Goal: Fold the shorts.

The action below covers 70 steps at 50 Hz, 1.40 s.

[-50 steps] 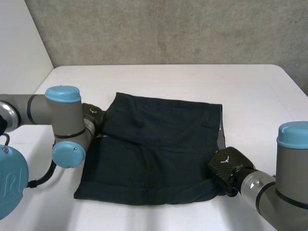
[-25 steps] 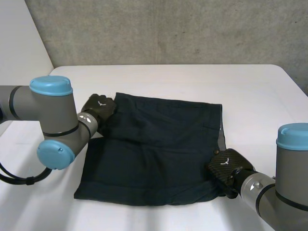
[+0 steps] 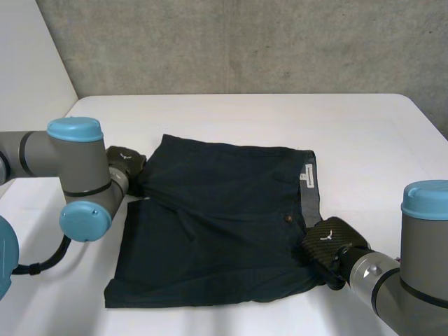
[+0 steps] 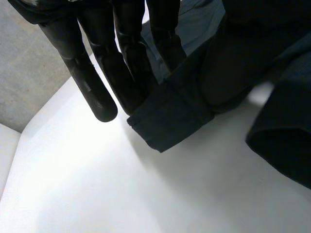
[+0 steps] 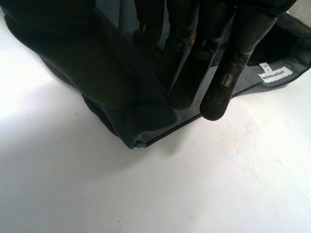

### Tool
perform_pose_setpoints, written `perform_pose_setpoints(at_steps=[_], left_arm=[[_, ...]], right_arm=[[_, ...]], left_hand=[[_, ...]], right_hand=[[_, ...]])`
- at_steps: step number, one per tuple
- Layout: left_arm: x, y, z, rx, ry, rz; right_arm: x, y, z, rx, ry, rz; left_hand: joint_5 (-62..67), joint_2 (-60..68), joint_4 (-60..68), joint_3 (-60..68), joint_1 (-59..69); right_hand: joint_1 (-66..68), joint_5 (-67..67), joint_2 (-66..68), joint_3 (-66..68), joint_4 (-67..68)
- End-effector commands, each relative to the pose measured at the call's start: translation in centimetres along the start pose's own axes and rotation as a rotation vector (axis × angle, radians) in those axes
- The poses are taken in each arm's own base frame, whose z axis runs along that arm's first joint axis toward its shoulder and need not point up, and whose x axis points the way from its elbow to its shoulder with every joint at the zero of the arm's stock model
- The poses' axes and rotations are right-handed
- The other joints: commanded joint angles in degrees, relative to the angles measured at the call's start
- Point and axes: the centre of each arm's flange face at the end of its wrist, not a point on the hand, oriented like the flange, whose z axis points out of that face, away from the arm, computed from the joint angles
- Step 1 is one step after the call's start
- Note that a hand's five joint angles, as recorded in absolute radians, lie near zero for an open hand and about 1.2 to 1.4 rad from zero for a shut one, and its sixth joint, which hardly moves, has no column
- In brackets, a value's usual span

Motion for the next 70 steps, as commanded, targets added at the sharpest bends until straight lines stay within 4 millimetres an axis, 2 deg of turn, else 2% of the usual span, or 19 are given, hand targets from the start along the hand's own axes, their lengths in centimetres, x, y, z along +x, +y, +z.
perform_pose_setpoints(at_steps=[1,4,10,16,18,26,30,34,39,45,46,47,50,54,58,63,66,67,70], left_arm=[[1.3,-0.1,-1.1,0.001,0.034,0.013],[0.7,-1.2,-2.1,0.025,0.024,0.007],[-0.9,-2.6,-4.9,0.054,0.0,-0.014],[-1.4,-2.8,-10.0,0.07,0.04,-0.111],[-1.2,-2.4,-11.4,0.06,0.071,-0.132],[1.2,1.5,-19.3,-0.136,0.293,-0.196],[2.1,3.0,-21.0,-0.191,0.334,-0.187],[2.7,4.4,-21.8,-0.236,0.353,-0.176],[2.9,4.9,-21.6,-0.229,0.346,-0.171],[2.8,4.8,-21.1,-0.208,0.332,-0.172],[2.9,4.7,-21.1,-0.197,0.331,-0.171],[2.8,4.5,-21.0,-0.184,0.327,-0.171],[2.4,3.7,-20.9,-0.141,0.305,-0.173],[1.3,1.8,-21.9,-0.043,0.265,-0.178],[0.7,0.8,-23.8,0.014,0.267,-0.147],[0.9,1.9,-28.0,-0.113,0.37,0.0],[1.2,2.4,-29.5,-0.176,0.436,0.033],[1.3,2.6,-30.2,-0.206,0.47,0.037],[1.2,2.4,-30.4,-0.209,0.488,0.037]], right_arm=[[0.0,-0.1,0.0,0.001,-0.002,0.004],[0.1,-0.3,-0.1,0.009,0.004,0.024],[0.5,-0.7,-0.1,0.025,0.012,0.083],[0.5,-1.2,-0.2,0.054,-0.005,0.131],[0.8,-1.6,-0.3,0.072,0.002,0.155],[1.3,-2.1,-0.4,0.092,0.019,0.217],[1.4,-2.0,-0.3,0.091,0.024,0.219],[1.6,-2.1,-0.3,0.097,0.029,0.24],[1.8,-2.3,-0.3,0.106,0.034,0.279],[2.1,-2.3,-0.3,0.106,0.053,0.285],[2.1,-2.3,-0.3,0.106,0.057,0.285],[2.1,-2.3,-0.3,0.105,0.059,0.285],[2.0,-2.4,-0.6,0.107,0.052,0.282],[2.0,-2.7,-1.8,0.114,0.054,0.255],[1.7,-2.9,-4.2,0.072,0.029,0.179],[-0.3,-1.2,-8.6,-0.103,-0.096,-0.014],[-1.1,-0.5,-10.9,-0.163,-0.154,-0.083],[-1.1,-0.4,-11.3,-0.172,-0.158,-0.092],[-0.5,-0.6,-11.7,-0.163,-0.15,-0.083]], left_hand=[[-31.2,-32.5,-32.4,-32.2,-31.3],[-42.0,-43.3,-43.2,-43.0,-42.1],[-46.9,-48.2,-48.1,-47.9,-47.0],[-43.9,-45.2,-45.1,-44.9,-44.0],[-43.4,-44.7,-44.6,-44.4,-43.5],[-43.2,-44.5,-44.4,-44.2,-43.3],[-42.0,-43.3,-43.2,-43.1,-42.1],[-41.9,-43.2,-43.1,-42.9,-42.0],[-36.5,-37.8,-37.7,-37.5,-36.6],[-9.0,-10.3,-10.2,-10.0,-9.1],[8.9,7.6,7.7,7.9,8.8],[16.9,15.6,15.7,15.9,16.8],[17.2,15.9,15.9,16.1,17.0],[17.2,15.9,15.9,16.1,17.0],[17.2,15.9,15.9,16.1,17.0],[17.2,15.9,15.9,16.1,17.0],[17.2,15.9,15.9,16.1,17.0],[17.2,15.9,15.9,16.1,17.0],[17.2,15.9,15.9,16.1,17.0]], right_hand=[[23.9,13.7,12.2,11.2,11.7],[23.9,13.7,12.2,11.2,11.7],[23.9,13.7,12.2,11.2,11.7],[23.9,13.7,12.2,11.2,11.7],[23.9,13.7,12.2,11.2,11.7],[23.9,13.7,12.2,11.2,11.7],[23.9,13.7,12.2,11.2,11.7],[23.9,13.7,12.2,11.2,11.7],[23.9,13.7,12.2,11.2,11.7],[23.9,13.7,12.2,11.2,11.7],[23.9,13.7,12.2,11.2,11.7],[23.9,13.7,12.2,11.2,11.7],[23.9,13.7,12.2,11.2,11.7],[23.9,13.7,12.2,11.2,11.7],[23.9,13.7,12.2,11.2,11.7],[23.9,13.7,12.2,11.2,11.7],[23.9,13.7,12.2,11.2,11.7],[23.9,13.7,12.2,11.2,11.7],[23.9,13.7,12.2,11.2,11.7]])
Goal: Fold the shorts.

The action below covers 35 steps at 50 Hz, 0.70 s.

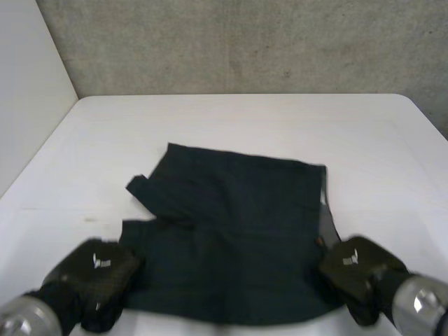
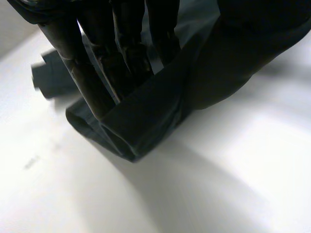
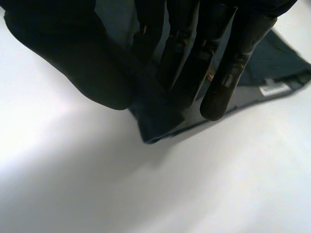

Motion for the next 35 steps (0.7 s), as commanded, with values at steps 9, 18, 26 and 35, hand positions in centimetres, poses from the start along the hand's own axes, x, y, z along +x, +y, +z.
perform_pose_setpoints(at_steps=[9,18,26,35], left_arm=[[-2.5,-4.0,3.2,0.189,-0.069,0.038],[-5.4,-9.5,12.9,0.38,-0.18,0.075],[-5.7,-12.6,21.9,0.415,-0.237,0.115],[-5.3,-12.4,27.8,0.441,-0.243,0.121]], right_arm=[[3.7,-1.5,0.7,0.085,0.004,0.055],[8.6,-2.6,6.2,0.105,0.194,0.196],[11.4,-4.2,10.9,0.175,0.423,0.15],[13.3,-4.3,17.6,0.271,0.516,0.132]], left_hand=[[13.4,11.5,11.2,12.1,15.4],[13.4,11.5,11.2,12.1,15.4],[13.4,11.5,11.2,12.1,15.4],[-41.2,-43.1,-43.4,-42.5,-39.2]], right_hand=[[23.9,13.7,12.2,11.2,11.7],[23.9,13.7,12.2,11.2,11.7],[23.9,13.7,12.2,11.2,11.7],[-6.0,-16.1,-17.7,-18.6,-18.2]])
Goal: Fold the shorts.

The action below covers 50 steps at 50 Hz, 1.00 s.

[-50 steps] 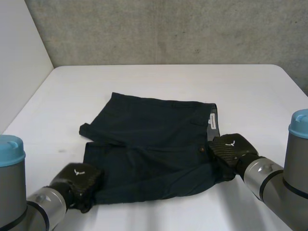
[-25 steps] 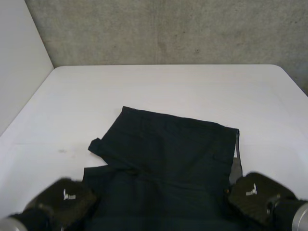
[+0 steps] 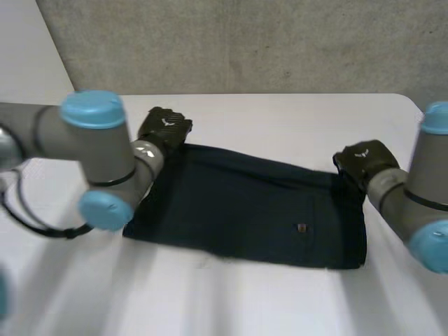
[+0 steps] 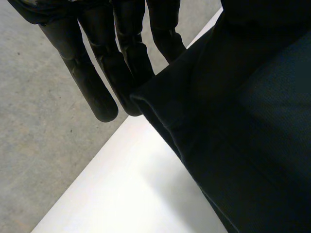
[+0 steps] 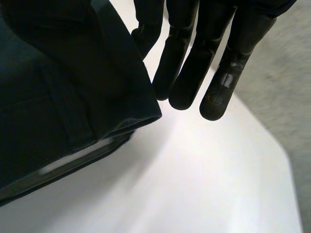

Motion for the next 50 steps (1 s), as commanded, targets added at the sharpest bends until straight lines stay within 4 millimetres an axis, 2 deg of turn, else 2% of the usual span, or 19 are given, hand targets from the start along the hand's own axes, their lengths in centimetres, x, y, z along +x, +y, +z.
perform_pose_setpoints(at_steps=[1,2,6,9,14,15,18,19,20,23,27,33,34,37,39,40,50], left_arm=[[1.7,1.9,3.8,0.019,-0.002,0.005],[2.0,1.9,3.8,0.022,0.003,0.003],[3.2,1.9,3.5,0.03,0.032,0.003],[3.7,1.9,2.5,0.006,0.049,-0.001],[2.4,1.1,-0.1,-0.026,0.052,-0.005],[2.4,1.2,-0.6,-0.039,0.057,-0.008],[1.5,1.7,-2.7,-0.083,0.063,-0.032],[1.3,1.7,-3.2,-0.093,0.061,-0.043],[1.0,1.8,-4.2,-0.108,0.063,-0.066],[0.7,2.2,-5.6,-0.132,0.061,-0.106],[0.4,2.8,-7.0,-0.16,0.054,-0.163],[0.7,3.3,-8.4,-0.185,0.065,-0.179],[0.8,3.4,-8.5,-0.189,0.067,-0.179],[0.8,3.6,-8.7,-0.194,0.068,-0.18],[0.9,3.8,-8.8,-0.201,0.071,-0.18],[1.0,3.9,-8.9,-0.204,0.072,-0.181],[0.8,3.5,-9.0,-0.192,0.065,-0.181]], right_arm=[[-1.0,1.0,5.2,0.081,0.072,-0.006],[-1.0,1.0,5.5,0.08,0.077,-0.004],[-0.3,0.9,5.2,0.073,0.105,0.019],[0.3,0.1,3.5,0.108,0.116,0.069],[0.5,-1.2,-0.4,0.181,0.06,0.139],[0.1,-1.0,-1.7,0.18,0.021,0.148],[-0.5,0.2,-3.3,0.147,-0.046,0.158],[-0.9,1.3,-4.2,0.11,-0.091,0.169],[-1.1,1.8,-4.7,0.097,-0.109,0.177],[-1.9,3.6,-5.9,0.039,-0.172,0.238],[-2.6,5.3,-6.4,-0.015,-0.189,0.297],[-2.5,6.4,-5.9,-0.009,-0.159,0.309],[-2.7,6.8,-5.5,-0.012,-0.154,0.309],[-2.7,7.5,-4.9,-0.02,-0.131,0.306],[-2.5,8.0,-4.4,-0.036,-0.097,0.295],[-2.4,8.2,-4.2,-0.042,-0.084,0.293],[-1.7,8.1,-4.6,-0.061,-0.031,0.156]], left_hand=[[-53.2,-55.1,-55.4,-54.7,-51.2],[-56.5,-58.5,-58.7,-58.1,-54.5],[-56.5,-58.5,-58.7,-58.1,-54.5],[-56.5,-58.5,-58.7,-58.1,-54.5],[-55.1,-57.1,-57.3,-56.7,-53.1],[-55.1,-57.1,-57.3,-56.7,-53.1],[-55.3,-57.3,-57.5,-56.8,-53.3],[-55.3,-57.3,-57.5,-56.8,-53.3],[-55.3,-57.3,-57.5,-56.8,-53.3],[-55.3,-57.3,-57.5,-56.8,-53.3],[-55.3,-57.3,-57.5,-56.8,-53.3],[-55.5,-57.4,-57.7,-57.0,-53.5],[-55.5,-57.4,-57.7,-57.0,-53.5],[-55.5,-57.4,-57.7,-57.0,-53.5],[-55.5,-57.4,-57.7,-57.0,-53.5],[-55.5,-57.4,-57.7,-57.0,-53.5],[-55.5,-57.4,-57.7,-57.0,-53.5]], right_hand=[[-25.8,-36.0,-37.8,-38.5,-38.0],[-45.9,-56.0,-57.8,-58.5,-58.1],[-46.1,-56.3,-58.1,-58.8,-58.3],[-46.1,-56.3,-58.1,-58.8,-58.3],[-46.1,-56.3,-58.1,-58.8,-58.3],[-46.1,-56.3,-58.1,-58.8,-58.3],[-46.1,-56.3,-58.1,-58.8,-58.3],[-45.2,-55.4,-57.2,-57.9,-57.4],[-44.4,-54.5,-56.3,-57.0,-56.6],[-41.0,-51.1,-53.0,-53.7,-53.2],[-34.1,-44.3,-46.1,-46.8,-46.3],[-24.2,-34.3,-36.2,-36.9,-36.4],[-14.0,-24.2,-26.0,-26.7,-26.2],[0.0,-10.1,-12.0,-12.6,-12.2],[21.0,10.8,9.0,8.3,8.8],[23.8,13.7,11.9,11.2,11.6],[23.9,13.7,11.9,11.2,11.7]])
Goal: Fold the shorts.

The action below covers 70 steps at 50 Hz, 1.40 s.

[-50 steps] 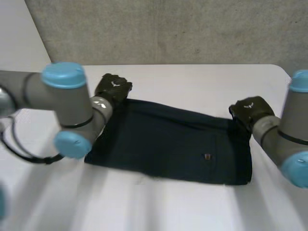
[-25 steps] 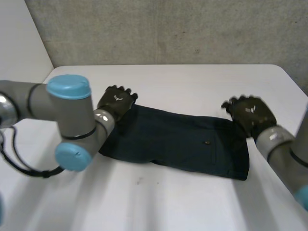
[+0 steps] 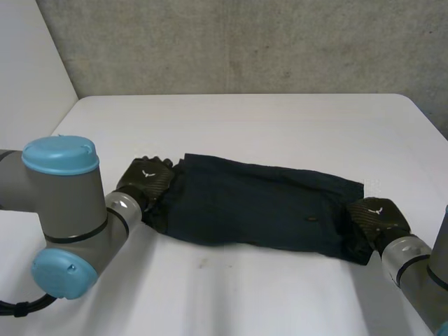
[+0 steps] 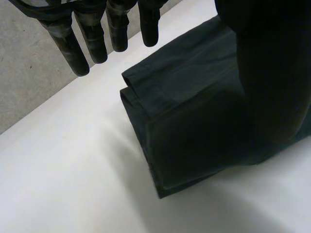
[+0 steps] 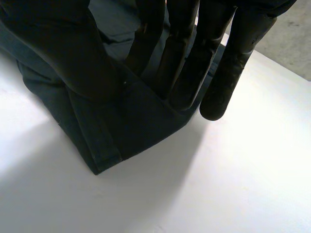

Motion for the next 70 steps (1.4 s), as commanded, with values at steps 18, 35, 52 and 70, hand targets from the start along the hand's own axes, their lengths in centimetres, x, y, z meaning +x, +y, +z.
perform_pose_setpoints(at_steps=[18,35,52,70], left_arm=[[-2.3,-2.9,-3.3,0.092,-0.068,-0.013],[-4.2,-2.9,-3.5,0.093,-0.116,-0.106],[-4.1,-2.3,-3.6,0.091,-0.053,-0.121],[-3.6,-1.4,-3.9,0.071,-0.021,-0.125]], right_arm=[[1.3,-8.5,-2.4,0.171,0.092,-0.574],[-22.7,-7.8,-3.5,0.559,-0.637,-0.794],[-9.2,-15.6,-2.3,0.469,-0.09,-0.128],[4.7,-0.7,-0.8,0.012,-0.083,-0.112]], left_hand=[[-1.8,-0.8,-0.9,-1.3,-0.1],[-1.5,-0.4,-0.6,-1.0,0.2],[-1.5,-0.4,-0.6,-1.0,0.2],[-1.5,-0.4,-0.6,-1.0,0.2]], right_hand=[[29.1,16.8,13.2,12.3,11.8],[29.1,16.8,13.2,12.3,11.8],[-31.9,-44.2,-47.8,-48.7,-49.2],[-27.4,-39.6,-43.3,-44.2,-44.7]])
